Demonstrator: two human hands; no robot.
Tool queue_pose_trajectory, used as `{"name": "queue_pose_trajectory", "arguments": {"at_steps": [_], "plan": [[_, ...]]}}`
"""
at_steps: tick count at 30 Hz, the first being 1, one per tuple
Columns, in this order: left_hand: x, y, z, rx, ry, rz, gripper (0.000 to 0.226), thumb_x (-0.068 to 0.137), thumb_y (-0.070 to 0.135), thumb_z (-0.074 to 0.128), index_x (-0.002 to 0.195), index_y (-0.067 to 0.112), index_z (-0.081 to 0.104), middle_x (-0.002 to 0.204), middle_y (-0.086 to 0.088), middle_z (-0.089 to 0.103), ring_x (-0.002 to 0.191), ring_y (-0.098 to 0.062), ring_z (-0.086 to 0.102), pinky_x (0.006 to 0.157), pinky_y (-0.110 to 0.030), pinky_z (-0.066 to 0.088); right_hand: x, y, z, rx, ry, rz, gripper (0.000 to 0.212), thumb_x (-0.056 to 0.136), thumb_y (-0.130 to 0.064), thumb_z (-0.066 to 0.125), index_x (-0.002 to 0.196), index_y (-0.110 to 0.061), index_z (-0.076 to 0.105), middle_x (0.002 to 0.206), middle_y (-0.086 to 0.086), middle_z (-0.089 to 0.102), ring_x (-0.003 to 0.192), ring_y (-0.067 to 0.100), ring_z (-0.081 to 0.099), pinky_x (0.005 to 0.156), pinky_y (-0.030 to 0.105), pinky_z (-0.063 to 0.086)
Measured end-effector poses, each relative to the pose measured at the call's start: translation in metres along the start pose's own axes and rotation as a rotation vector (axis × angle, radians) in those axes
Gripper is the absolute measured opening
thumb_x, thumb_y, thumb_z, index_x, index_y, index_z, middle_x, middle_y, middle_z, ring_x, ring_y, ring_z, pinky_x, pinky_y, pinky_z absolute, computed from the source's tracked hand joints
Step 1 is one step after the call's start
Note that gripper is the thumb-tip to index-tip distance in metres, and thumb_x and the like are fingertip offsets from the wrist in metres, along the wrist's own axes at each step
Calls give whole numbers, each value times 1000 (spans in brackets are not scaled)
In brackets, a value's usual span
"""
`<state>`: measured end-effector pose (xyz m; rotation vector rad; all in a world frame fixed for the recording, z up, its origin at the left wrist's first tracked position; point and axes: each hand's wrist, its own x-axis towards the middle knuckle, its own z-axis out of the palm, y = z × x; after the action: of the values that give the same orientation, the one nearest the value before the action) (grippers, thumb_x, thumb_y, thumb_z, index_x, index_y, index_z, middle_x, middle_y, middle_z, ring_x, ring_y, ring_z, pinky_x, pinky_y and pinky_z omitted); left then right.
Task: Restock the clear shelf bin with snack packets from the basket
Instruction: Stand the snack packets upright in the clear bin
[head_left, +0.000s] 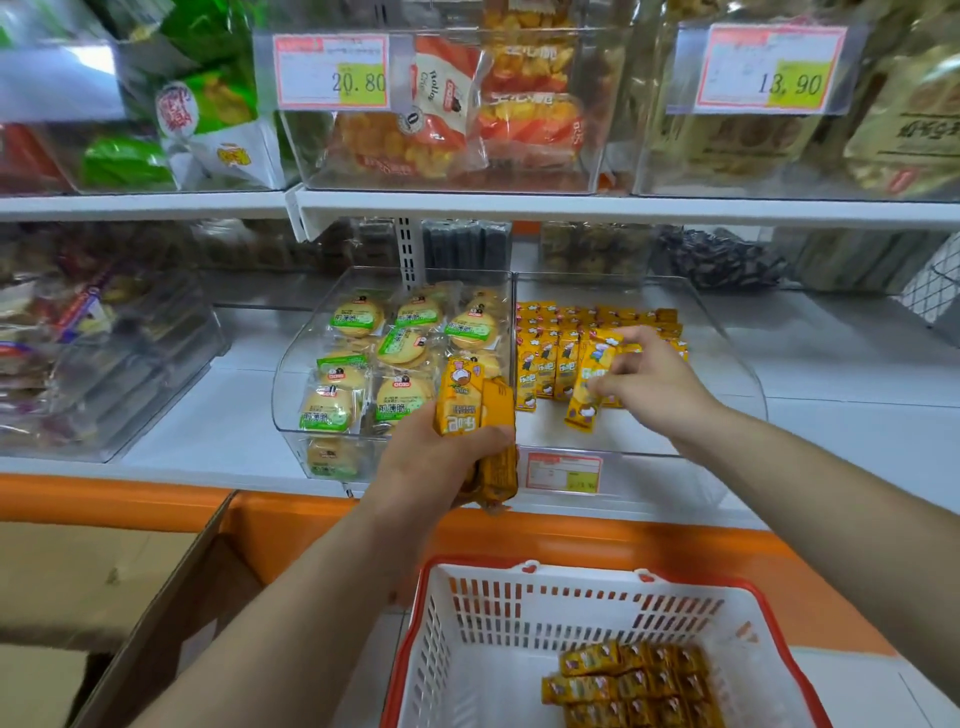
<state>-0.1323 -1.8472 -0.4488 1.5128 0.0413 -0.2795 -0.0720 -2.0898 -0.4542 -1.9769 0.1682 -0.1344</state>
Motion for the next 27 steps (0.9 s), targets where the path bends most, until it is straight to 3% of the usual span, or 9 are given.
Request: {"name": "queue_pose_trajectory", "arguments": {"at_steps": [4,8,11,14,16,22,27], "plan": [[5,0,-11,-10,5,14,21,87,19,78,106,20,68,96,-9,79,88,-28,78,73,-44,62,46,3,16,-270,40,-72,54,74,-4,80,116,-23,51,96,6,63,74,21,63,61,30,51],[7,-4,-21,5,9,25,21,86,19,80,103,19,70,91,-8,79,84,-28,78,71,-47,64,76,11,35,-448,58,-124,48,71,1,81,100,-23,52,87,3,61,54,10,56,35,10,32],[8,-6,-25,-23,-12,25,22,86,16,79,105,17,69,93,-12,79,84,-29,78,59,-39,62,86,14,44,-579,37,-182,46,70,-4,84,102,-21,56,82,-1,61,66,19,61,55,22,45],[11,-9,-26,-28,-10,21,22,86,15,79,105,18,69,93,-11,79,85,-28,78,60,-36,61,91,17,49,-717,60,-244,48,70,-11,86,109,-23,60,107,6,64,93,29,63,75,33,50],[13,-9,-26,-35,-5,18,23,86,15,79,106,17,68,93,-11,79,84,-28,78,60,-36,61,92,20,51,-818,81,-253,51,72,-18,86,115,-25,60,121,8,57,102,31,60,82,36,49],[13,-6,-17,-36,23,10,33,84,18,81,112,16,64,100,-15,77,84,-33,77,57,-37,59,84,16,50,-860,9,-178,61,75,-26,83,129,-24,54,135,9,48,116,33,55,90,40,49],[8,-2,-9,-35,-8,11,36,86,16,79,117,15,61,104,-17,76,86,-35,76,53,-33,56,33,-18,23,-687,66,-272,41,77,-29,80,113,-25,60,105,-2,60,90,19,62,74,31,48]]}}
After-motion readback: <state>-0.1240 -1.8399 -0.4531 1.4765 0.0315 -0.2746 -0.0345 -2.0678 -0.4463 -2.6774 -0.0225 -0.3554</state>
